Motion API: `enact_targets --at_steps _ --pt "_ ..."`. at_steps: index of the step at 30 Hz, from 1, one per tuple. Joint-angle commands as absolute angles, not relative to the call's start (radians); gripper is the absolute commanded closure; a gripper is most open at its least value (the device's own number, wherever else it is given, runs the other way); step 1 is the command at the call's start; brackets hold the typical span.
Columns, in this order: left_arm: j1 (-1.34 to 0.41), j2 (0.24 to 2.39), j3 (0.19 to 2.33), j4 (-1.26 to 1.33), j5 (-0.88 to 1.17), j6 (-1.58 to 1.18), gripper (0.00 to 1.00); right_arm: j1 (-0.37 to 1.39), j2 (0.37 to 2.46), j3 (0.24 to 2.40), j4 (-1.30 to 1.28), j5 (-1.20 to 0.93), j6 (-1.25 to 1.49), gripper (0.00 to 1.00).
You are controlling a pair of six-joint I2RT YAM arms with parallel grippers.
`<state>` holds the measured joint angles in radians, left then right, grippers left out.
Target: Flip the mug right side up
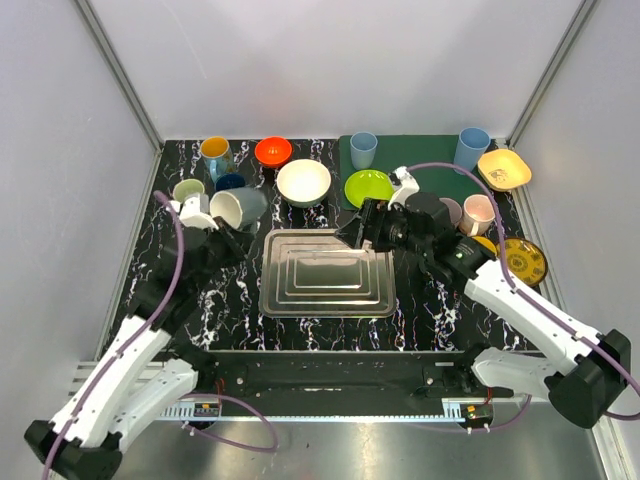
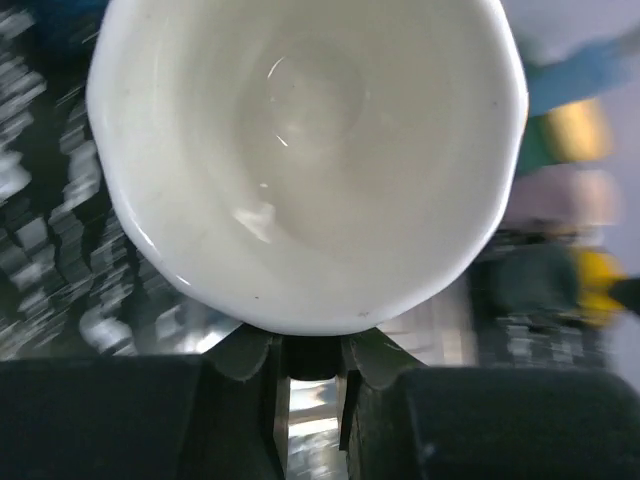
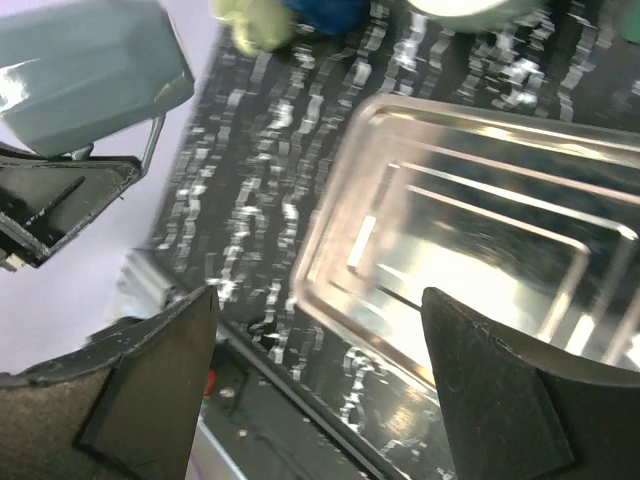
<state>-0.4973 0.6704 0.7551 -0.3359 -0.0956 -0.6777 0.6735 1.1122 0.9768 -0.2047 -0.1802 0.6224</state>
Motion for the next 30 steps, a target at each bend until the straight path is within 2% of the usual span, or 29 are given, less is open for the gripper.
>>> enact_targets --at_steps 1,4,11,15,22,27,29,30 --pt "-0.289 0.738 0.694 -0.654 -0.203 -0.566 1.0 0.678 1.147 1.0 -0.361 -0.005 0.561 0.13" --pt "-0.145 0.75 0.657 -0.624 -0.187 -0.542 1.0 0.678 1.144 0.974 -0.351 -0.014 0.56 0.14" --pt "0.055 1.009 0.77 -0.6 -0.225 -0.506 1.0 0.676 1.135 0.939 -0.33 -0.025 0.543 0.13" --pt "0.162 1.155 0.828 -0.504 -0.21 -0.488 1.0 0.678 1.121 0.92 -0.314 -0.054 0.535 0.13" --pt "0.235 1.391 0.911 -0.437 -0.236 -0.477 1.0 0.676 1.088 0.878 -0.311 -0.058 0.529 0.13" --pt "0.255 1.537 1.032 -0.497 -0.244 -0.474 1.0 0.676 1.081 0.856 -0.31 -0.055 0.522 0.13" --pt "0.256 1.551 1.051 -0.517 -0.242 -0.476 0.9 0.677 1.086 0.851 -0.311 -0.054 0.52 0.13" --pt "0.255 1.545 1.051 -0.523 -0.242 -0.476 0.75 0.676 1.092 0.851 -0.311 -0.049 0.514 0.13"
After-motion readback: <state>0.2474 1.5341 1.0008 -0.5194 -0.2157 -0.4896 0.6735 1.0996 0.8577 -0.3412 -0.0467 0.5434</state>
